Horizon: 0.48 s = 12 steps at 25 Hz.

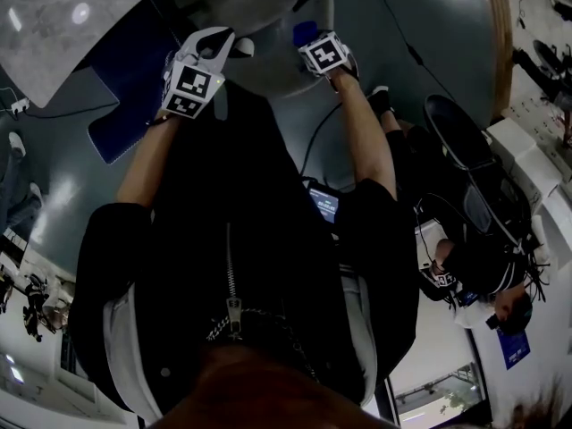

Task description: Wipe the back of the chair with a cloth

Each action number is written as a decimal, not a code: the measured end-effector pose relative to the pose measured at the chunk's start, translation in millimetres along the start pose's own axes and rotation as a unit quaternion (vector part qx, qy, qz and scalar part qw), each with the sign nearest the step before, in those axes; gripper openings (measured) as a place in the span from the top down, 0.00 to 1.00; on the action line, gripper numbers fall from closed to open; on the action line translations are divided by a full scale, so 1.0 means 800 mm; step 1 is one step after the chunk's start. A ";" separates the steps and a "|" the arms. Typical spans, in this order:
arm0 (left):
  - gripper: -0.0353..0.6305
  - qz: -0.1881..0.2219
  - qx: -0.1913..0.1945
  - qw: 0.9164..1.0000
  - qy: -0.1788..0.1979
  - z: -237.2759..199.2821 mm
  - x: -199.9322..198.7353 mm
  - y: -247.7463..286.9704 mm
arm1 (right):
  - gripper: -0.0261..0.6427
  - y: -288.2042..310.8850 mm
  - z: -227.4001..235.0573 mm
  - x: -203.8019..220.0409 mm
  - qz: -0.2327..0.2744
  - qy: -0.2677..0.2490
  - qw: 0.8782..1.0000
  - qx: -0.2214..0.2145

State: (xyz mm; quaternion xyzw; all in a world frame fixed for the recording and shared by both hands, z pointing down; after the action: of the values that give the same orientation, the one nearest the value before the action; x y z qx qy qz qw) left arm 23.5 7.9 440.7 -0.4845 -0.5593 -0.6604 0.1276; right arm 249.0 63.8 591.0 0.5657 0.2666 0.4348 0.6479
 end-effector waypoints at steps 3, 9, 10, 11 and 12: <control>0.93 0.002 -0.004 1.000 -0.007 0.003 0.001 -0.003 | 0.73 0.005 -0.013 0.008 -0.020 -0.009 1.000 -0.021; 0.93 0.005 -0.015 1.000 0.000 -0.002 0.048 -0.056 | 0.73 0.027 -0.104 0.014 -0.063 -0.053 0.996 -0.034; 0.93 0.006 -0.015 1.000 0.000 -0.002 0.043 -0.052 | 0.73 0.027 -0.103 0.016 -0.071 -0.058 0.995 -0.041; 0.93 0.008 -0.016 1.000 0.000 0.000 0.036 -0.043 | 0.73 0.025 -0.097 0.020 -0.080 -0.061 0.994 -0.051; 0.93 0.008 -0.018 1.000 0.000 0.004 0.026 -0.031 | 0.73 0.023 -0.090 0.026 -0.087 -0.064 0.992 -0.062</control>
State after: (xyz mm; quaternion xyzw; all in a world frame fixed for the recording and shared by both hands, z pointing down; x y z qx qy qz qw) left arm -3.3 26.8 441.4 -0.4913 -0.5439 -0.6689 0.1241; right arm 193.9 117.4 596.5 0.5258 0.2459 0.3552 0.7327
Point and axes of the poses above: the fingertips, and each gripper's own axes: y forward along the fingers, z to its right, x out of its underside, the point moved 6 cm from there along -y, backward along the fingers, and after that the axes turned 1 degree about -x, right-handed, at the moved point
